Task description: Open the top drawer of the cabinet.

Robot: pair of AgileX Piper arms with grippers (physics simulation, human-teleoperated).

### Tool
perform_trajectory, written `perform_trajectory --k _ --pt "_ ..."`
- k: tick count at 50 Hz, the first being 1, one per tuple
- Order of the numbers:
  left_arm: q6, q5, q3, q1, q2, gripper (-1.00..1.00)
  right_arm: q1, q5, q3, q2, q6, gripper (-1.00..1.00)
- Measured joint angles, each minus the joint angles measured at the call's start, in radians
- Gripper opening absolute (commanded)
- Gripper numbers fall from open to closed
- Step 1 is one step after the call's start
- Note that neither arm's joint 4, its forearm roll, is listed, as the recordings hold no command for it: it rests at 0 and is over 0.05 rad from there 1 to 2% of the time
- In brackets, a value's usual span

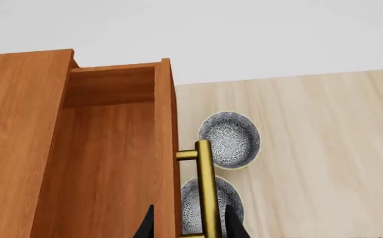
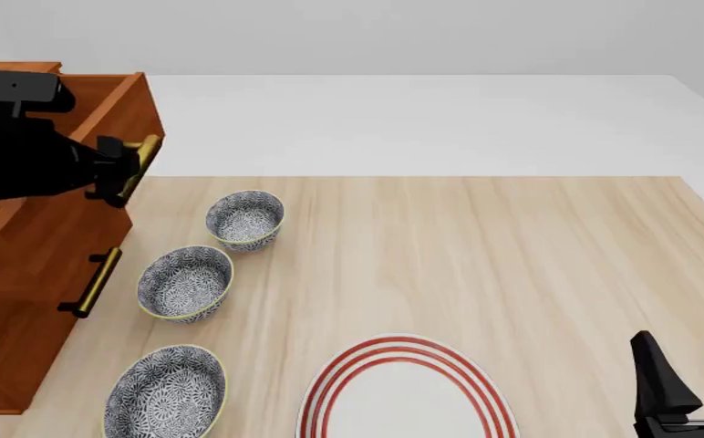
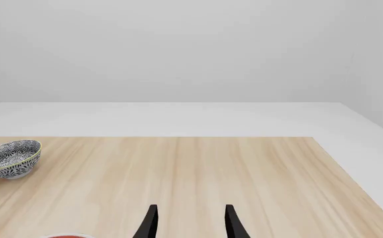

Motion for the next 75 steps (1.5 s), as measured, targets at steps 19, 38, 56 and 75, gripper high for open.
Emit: perform_trajectory --k 19,38,56,75 --pt "-0.002 -0.012 -0.004 -0.031 0.007 1.00 0.000 0.000 0.000 0.000 0.000 1.00" --pt "-0.034 -0.032 -0.001 -0.080 0.009 1.00 0.000 0.000 0.000 0.000 0.000 1.00" --pt "-0.041 -0.051 0.001 -0.117 0.014 1.00 0.000 0.000 0.000 0.000 0.000 1.00" --pt "-0.018 -0.040 -0.020 -0.170 0.034 1.00 0.000 0.000 0.000 0.000 0.000 1.00"
